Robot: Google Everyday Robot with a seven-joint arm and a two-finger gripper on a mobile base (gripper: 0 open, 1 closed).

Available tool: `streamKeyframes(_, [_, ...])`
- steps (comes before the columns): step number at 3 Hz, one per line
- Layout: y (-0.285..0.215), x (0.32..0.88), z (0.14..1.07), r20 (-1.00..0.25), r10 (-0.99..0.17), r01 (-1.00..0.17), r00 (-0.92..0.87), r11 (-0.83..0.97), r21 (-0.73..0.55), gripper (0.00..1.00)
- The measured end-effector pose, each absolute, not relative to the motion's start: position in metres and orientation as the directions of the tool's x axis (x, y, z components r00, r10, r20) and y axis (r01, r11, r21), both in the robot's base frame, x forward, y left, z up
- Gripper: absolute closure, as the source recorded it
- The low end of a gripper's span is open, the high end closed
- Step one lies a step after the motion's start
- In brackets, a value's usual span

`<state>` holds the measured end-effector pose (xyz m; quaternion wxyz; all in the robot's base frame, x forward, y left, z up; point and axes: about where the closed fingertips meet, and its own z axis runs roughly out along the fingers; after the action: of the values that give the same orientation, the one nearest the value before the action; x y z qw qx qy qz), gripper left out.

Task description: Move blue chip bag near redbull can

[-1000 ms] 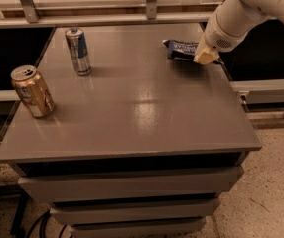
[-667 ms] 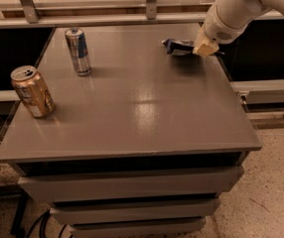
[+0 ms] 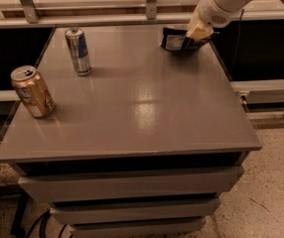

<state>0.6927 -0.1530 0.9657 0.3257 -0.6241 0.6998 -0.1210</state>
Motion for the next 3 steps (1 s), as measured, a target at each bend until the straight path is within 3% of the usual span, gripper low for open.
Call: streamKeyframes(3, [-0.087,0.704,1.0,-0.304,-0.932,-0.781,0.195,0.04,-0.623,1.0])
